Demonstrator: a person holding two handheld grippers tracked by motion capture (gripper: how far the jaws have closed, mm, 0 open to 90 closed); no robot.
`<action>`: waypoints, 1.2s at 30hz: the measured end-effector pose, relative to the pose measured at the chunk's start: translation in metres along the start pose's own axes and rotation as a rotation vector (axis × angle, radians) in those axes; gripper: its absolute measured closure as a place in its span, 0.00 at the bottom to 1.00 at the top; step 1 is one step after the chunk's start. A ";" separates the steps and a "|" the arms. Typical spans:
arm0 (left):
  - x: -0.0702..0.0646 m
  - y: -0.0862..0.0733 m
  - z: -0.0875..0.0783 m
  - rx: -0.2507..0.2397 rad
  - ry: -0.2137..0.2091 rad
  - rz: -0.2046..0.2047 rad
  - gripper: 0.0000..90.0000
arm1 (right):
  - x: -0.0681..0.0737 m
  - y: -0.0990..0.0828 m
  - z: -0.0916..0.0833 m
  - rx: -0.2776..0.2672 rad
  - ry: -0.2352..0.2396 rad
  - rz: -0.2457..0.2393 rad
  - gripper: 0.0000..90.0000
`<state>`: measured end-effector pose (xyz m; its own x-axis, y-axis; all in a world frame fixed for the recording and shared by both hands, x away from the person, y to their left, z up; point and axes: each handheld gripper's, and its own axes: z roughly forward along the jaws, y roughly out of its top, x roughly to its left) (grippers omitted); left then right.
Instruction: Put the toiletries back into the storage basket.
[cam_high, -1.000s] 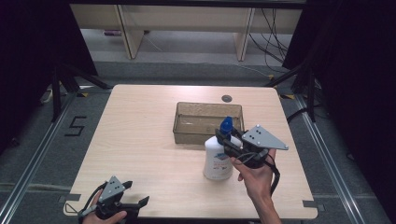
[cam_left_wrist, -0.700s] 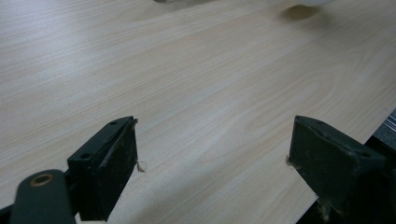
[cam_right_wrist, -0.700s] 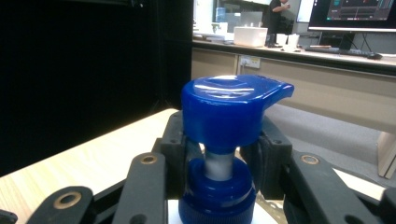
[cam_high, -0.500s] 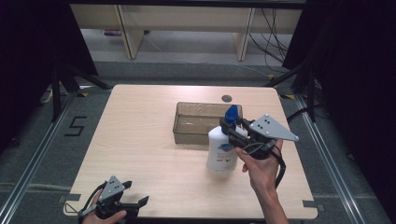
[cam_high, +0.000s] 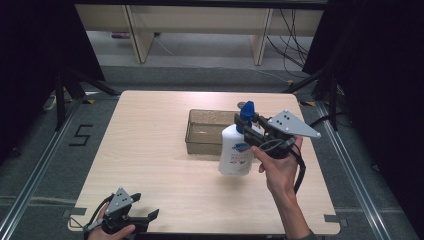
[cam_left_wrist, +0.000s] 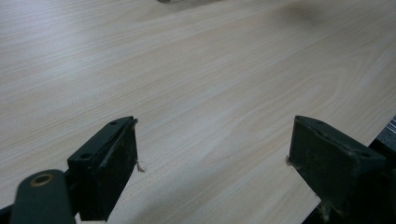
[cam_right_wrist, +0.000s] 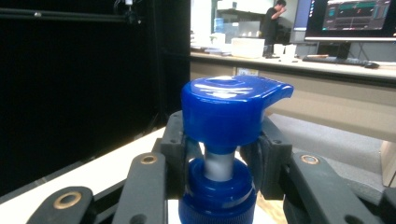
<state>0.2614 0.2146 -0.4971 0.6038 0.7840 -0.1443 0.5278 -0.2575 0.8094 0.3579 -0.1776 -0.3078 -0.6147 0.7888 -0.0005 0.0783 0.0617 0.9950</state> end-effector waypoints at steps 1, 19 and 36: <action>0.000 0.000 0.000 0.002 0.001 0.002 0.16 | 0.001 0.001 0.001 0.006 0.001 0.023 0.70; 0.000 0.000 0.001 0.004 0.005 -0.003 0.16 | -0.020 0.037 0.014 -0.011 -0.032 -0.010 0.73; 0.001 0.001 0.001 0.011 0.013 -0.003 0.16 | -0.037 0.057 0.030 -0.014 -0.049 0.001 0.73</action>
<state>0.2627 0.2146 -0.4967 0.5939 0.7923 -0.1394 0.5362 -0.2607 0.8028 0.4089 -0.1847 -0.2541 -0.5754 0.8178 -0.0038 0.0678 0.0523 0.9963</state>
